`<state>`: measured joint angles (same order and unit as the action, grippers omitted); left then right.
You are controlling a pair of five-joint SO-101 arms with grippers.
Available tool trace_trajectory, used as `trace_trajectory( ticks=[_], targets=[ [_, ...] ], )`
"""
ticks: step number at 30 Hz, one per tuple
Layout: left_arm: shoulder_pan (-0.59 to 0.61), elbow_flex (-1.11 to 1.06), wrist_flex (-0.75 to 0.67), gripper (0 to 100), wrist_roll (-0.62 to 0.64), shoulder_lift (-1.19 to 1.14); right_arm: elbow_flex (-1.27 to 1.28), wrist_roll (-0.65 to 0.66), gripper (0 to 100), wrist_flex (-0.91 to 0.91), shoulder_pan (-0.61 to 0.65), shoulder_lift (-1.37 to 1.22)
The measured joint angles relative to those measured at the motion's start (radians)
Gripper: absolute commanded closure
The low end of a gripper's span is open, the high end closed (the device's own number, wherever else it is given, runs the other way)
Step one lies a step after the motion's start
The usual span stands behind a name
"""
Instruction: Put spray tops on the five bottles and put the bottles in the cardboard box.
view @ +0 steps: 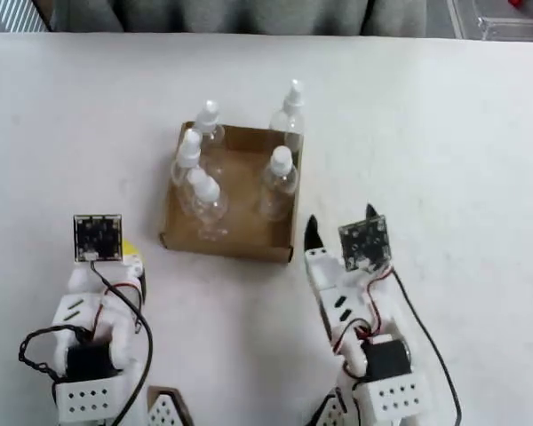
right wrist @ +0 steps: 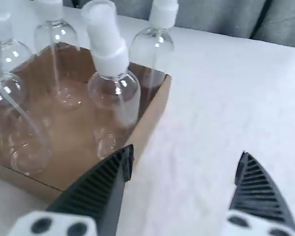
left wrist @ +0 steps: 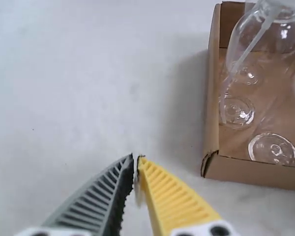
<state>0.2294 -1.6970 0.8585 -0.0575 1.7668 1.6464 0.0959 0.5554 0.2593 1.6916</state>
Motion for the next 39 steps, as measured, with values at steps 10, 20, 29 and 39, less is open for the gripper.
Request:
trace_trajectory(
  ticks=[10, 20, 29, 39],
  targets=[
    [0.000, 0.000, 0.000, 98, 0.000, 0.000, 0.015, 0.000, 85.0, 0.192, -0.187, 0.068],
    [0.000, 0.000, 0.003, 98, 0.000, 0.000, 0.035, 0.000, 97.0, 0.318, -0.230, 0.068],
    [-0.069, 0.000, 0.213, 98, 0.000, 0.000, 0.035, 0.002, 98.1, 0.555, -0.227, 0.068],
    [-0.077, 0.000, 0.399, 98, 0.000, 0.000, 0.035, 0.002, 98.1, 0.681, -0.227, 0.083]
  ],
)
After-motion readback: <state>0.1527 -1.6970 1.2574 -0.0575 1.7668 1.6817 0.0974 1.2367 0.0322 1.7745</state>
